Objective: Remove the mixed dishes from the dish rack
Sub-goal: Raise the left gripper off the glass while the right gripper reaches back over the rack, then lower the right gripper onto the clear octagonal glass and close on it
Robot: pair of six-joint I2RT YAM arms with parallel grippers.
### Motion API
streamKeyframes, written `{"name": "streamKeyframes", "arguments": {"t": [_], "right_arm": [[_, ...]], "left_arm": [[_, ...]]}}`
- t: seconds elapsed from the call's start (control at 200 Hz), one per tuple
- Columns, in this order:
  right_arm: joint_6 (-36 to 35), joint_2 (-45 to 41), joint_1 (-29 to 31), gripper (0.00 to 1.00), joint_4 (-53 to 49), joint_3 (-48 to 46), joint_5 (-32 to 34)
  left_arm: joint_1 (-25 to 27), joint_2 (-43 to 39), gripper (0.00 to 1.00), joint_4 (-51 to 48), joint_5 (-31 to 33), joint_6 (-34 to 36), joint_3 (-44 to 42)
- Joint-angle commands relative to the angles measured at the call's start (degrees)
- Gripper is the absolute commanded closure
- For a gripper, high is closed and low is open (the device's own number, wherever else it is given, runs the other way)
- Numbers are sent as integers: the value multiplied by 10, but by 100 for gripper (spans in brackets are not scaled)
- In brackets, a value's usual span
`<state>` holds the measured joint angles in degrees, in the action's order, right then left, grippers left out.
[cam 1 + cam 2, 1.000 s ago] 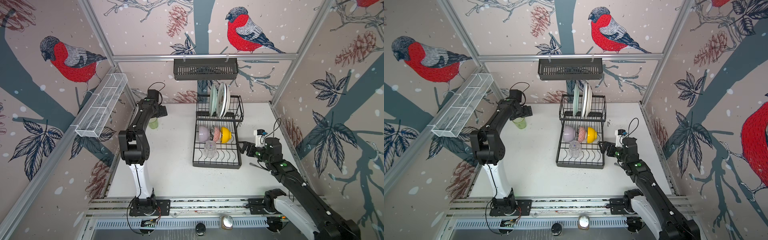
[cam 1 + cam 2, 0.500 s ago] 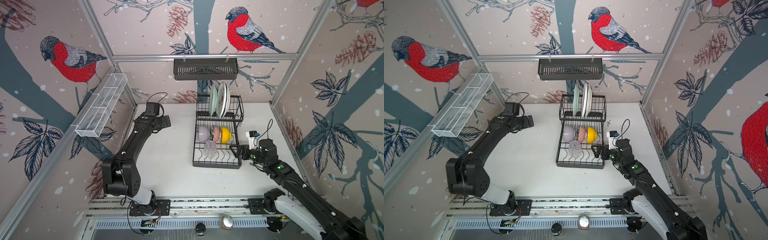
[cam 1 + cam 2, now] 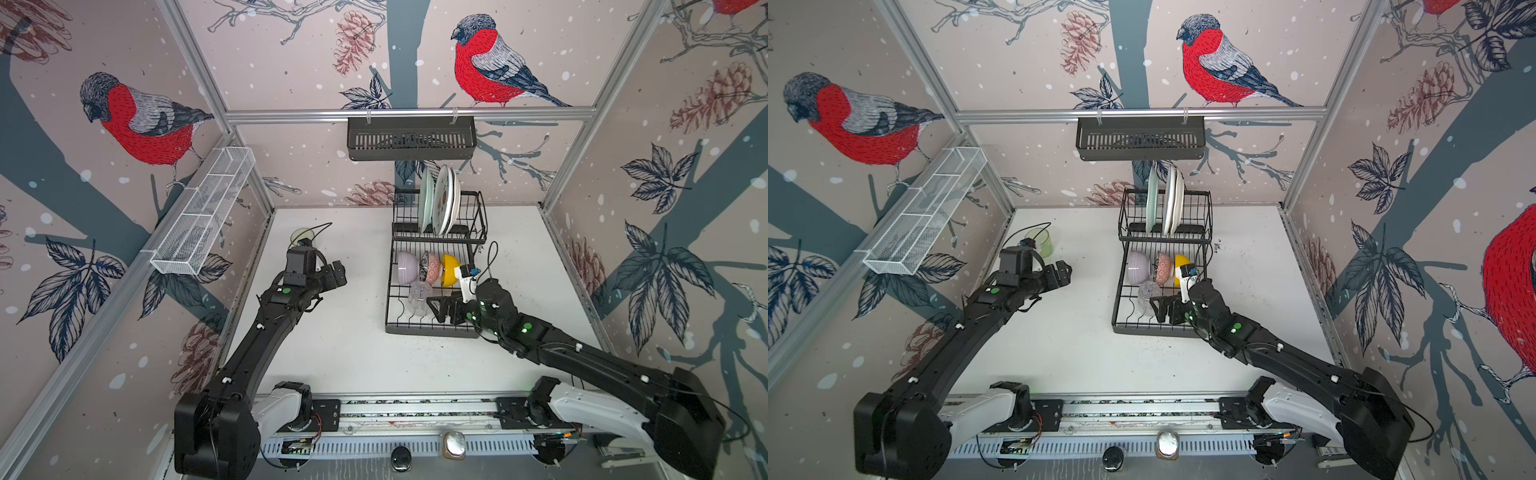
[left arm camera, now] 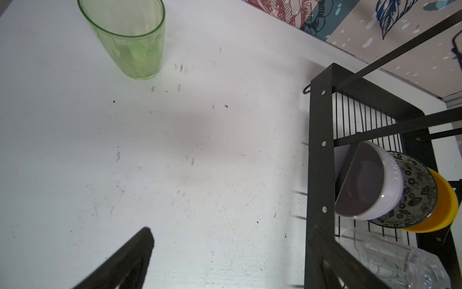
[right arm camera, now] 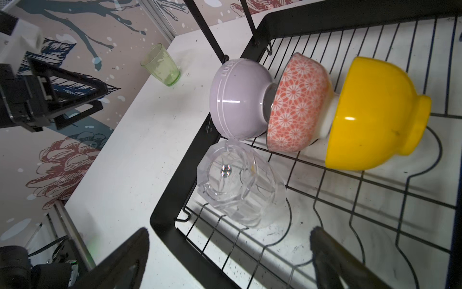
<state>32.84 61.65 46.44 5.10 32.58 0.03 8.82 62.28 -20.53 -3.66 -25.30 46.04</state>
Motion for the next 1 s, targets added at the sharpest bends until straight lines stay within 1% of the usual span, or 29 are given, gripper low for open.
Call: {"name": "streamKeyframes", "arguments": {"t": [0.0,0.085,0.24,0.405,0.49,0.695,0.996], "right_arm": [[-3,41,19,1,23,25,64],[-3,77,31,1,25,47,68],[4,126,42,0,10,85,83],[3,159,47,1,-3,113,90],[11,177,48,0,-18,126,111],[30,222,50,0,-39,151,129],[47,262,52,4,-55,173,132]], "left_arm": [[11,-26,3,54,-17,-21,-19],[17,-39,3,69,-30,-30,-33],[36,-53,3,117,-34,-49,-68],[64,-46,3,143,-25,-53,-84],[74,-44,3,152,-18,-53,-87],[76,-39,3,165,-16,-46,-97],[76,-14,3,189,-33,-42,-98]]}}
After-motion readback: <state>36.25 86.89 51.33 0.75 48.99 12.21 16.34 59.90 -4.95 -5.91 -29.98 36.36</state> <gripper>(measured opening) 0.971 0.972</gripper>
